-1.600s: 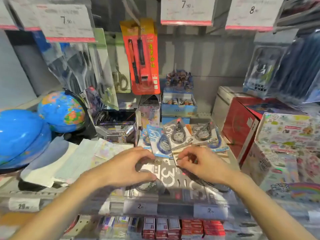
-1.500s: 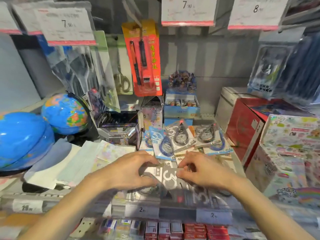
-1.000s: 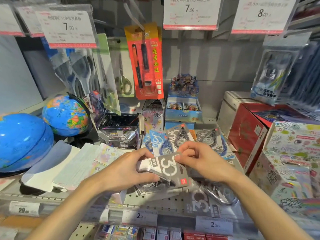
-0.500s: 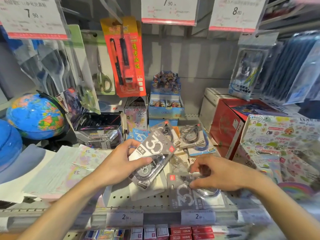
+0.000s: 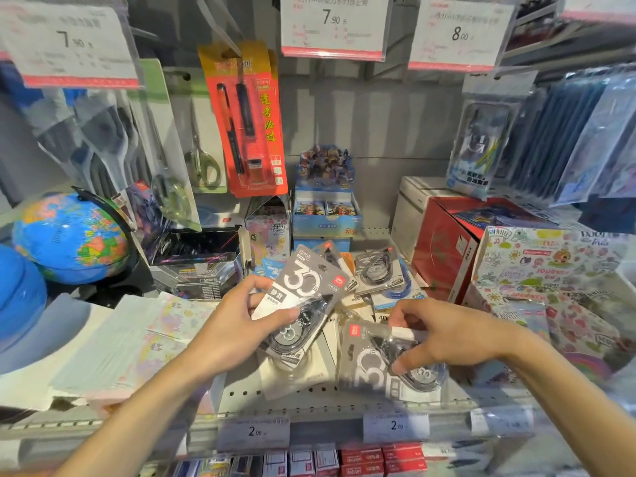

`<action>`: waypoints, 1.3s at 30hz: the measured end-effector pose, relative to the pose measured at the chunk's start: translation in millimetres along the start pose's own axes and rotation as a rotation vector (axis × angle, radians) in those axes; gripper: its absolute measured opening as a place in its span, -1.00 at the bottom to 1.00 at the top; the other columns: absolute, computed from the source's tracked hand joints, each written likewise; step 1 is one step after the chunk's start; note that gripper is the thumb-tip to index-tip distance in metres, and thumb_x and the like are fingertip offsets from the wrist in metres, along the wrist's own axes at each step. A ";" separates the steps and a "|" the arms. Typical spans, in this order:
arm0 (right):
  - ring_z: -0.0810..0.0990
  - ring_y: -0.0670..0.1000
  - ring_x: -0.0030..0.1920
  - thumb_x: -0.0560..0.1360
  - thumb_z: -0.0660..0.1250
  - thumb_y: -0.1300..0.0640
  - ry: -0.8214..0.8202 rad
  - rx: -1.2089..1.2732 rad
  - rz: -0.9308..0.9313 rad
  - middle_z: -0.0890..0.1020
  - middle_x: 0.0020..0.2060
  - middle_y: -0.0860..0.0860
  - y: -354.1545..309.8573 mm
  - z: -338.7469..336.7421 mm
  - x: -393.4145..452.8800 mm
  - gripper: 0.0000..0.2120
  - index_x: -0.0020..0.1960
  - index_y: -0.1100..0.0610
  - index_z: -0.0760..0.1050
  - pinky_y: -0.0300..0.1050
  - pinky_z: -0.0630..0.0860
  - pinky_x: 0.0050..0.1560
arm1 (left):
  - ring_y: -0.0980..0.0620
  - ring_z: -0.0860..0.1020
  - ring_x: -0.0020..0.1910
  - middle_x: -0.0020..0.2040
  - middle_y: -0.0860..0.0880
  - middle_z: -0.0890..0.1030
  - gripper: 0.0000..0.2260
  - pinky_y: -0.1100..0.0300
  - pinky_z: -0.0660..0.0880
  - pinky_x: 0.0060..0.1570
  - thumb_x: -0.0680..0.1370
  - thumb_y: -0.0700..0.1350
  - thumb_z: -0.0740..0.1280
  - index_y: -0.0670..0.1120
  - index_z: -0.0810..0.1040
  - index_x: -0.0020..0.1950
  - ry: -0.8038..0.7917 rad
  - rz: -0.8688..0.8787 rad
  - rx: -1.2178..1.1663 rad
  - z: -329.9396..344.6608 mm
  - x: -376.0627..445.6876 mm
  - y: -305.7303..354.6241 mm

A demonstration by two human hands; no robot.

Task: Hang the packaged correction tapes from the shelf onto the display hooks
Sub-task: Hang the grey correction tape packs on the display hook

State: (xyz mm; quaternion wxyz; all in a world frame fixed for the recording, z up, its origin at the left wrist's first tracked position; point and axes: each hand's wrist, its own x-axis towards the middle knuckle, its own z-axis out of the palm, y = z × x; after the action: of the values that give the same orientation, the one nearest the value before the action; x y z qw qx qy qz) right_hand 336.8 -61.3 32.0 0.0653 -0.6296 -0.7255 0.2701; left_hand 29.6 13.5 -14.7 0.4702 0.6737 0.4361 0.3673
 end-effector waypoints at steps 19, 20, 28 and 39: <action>0.76 -0.06 -0.11 0.49 0.55 0.04 0.690 0.586 -0.212 0.79 -0.11 -0.04 -9.8 -79.7 -36.7 -0.71 0.15 0.07 0.57 -0.04 0.64 -0.01 | 0.04 0.76 -0.08 -0.03 0.06 0.79 -0.53 0.10 0.59 -0.07 0.29 0.16 0.57 0.07 0.53 0.11 0.227 0.386 -0.160 36.6 16.6 107.8; 0.78 -0.05 -0.09 0.50 0.54 0.02 0.702 0.585 -0.223 0.80 -0.09 -0.04 -2.8 -87.1 -43.5 -0.70 0.16 0.06 0.57 -0.03 0.65 0.02 | 0.04 0.76 -0.08 -0.03 0.07 0.78 -0.54 0.10 0.59 -0.07 0.31 0.17 0.59 0.09 0.53 0.10 0.235 0.402 -0.148 46.2 18.2 115.6; 0.79 -0.02 -0.01 0.46 0.51 -0.11 0.699 0.614 -0.318 0.78 0.03 -0.07 76.4 -143.3 -88.2 -0.72 0.14 -0.18 0.55 0.17 0.64 0.22 | 0.15 0.74 -0.07 -0.01 0.17 0.77 -0.65 0.19 0.55 -0.11 0.42 0.14 0.55 0.18 0.52 0.12 0.350 0.495 -0.033 126.6 28.7 179.4; 0.77 -0.06 0.04 0.54 0.48 -0.03 0.658 0.700 -0.477 0.79 0.04 -0.08 117.4 -179.8 -85.6 -0.74 0.20 -0.19 0.55 -0.03 0.61 0.14 | 0.28 0.66 0.02 0.04 0.30 0.70 -0.74 0.27 0.48 -0.04 0.48 0.08 0.54 0.27 0.52 0.05 0.545 0.535 0.131 154.0 26.4 242.5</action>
State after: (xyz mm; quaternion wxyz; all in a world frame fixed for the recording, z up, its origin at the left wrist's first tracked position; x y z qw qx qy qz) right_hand 535.2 -79.6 149.4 0.5548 -0.4393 -0.6562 0.2619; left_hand 236.9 -53.1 174.5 0.1807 0.6700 0.3761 0.6140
